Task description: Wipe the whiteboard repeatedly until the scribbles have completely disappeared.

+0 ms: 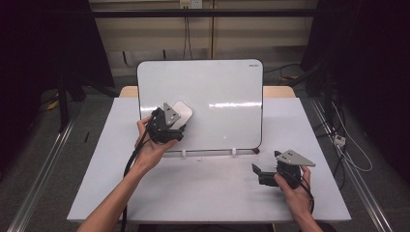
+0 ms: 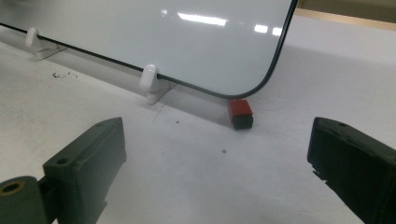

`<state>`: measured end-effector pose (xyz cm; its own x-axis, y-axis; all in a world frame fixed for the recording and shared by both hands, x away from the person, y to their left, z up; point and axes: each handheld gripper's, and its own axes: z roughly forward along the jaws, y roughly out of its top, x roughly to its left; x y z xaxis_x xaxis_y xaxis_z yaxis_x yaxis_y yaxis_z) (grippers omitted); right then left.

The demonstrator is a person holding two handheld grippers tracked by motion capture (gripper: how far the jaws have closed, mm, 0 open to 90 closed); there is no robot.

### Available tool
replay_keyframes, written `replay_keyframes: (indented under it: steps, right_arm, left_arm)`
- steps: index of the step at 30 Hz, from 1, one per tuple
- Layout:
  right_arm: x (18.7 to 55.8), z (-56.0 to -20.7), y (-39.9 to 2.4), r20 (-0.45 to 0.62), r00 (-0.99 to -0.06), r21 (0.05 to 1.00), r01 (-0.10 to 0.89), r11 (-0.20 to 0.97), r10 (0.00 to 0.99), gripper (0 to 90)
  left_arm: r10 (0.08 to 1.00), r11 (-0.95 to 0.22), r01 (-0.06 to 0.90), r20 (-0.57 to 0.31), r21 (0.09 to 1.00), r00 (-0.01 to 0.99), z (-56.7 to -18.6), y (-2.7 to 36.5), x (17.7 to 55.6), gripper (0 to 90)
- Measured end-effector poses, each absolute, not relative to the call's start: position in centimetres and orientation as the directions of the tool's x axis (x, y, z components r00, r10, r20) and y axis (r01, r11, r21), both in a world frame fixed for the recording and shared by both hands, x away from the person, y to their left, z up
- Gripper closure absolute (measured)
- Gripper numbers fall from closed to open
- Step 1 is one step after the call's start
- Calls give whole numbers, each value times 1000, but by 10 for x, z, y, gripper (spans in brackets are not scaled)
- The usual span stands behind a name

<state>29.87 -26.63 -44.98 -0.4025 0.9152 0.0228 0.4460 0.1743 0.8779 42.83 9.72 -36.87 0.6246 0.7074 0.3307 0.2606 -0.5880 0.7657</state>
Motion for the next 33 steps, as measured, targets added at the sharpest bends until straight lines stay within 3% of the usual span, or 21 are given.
replay_keyframes:
  steps: [33]
  right_arm:
    - [297,-449,-268,25,-402,882,441,169,915,45]
  left_arm:
    - [745,-501,248,267,829,612,-349,126,401,308]
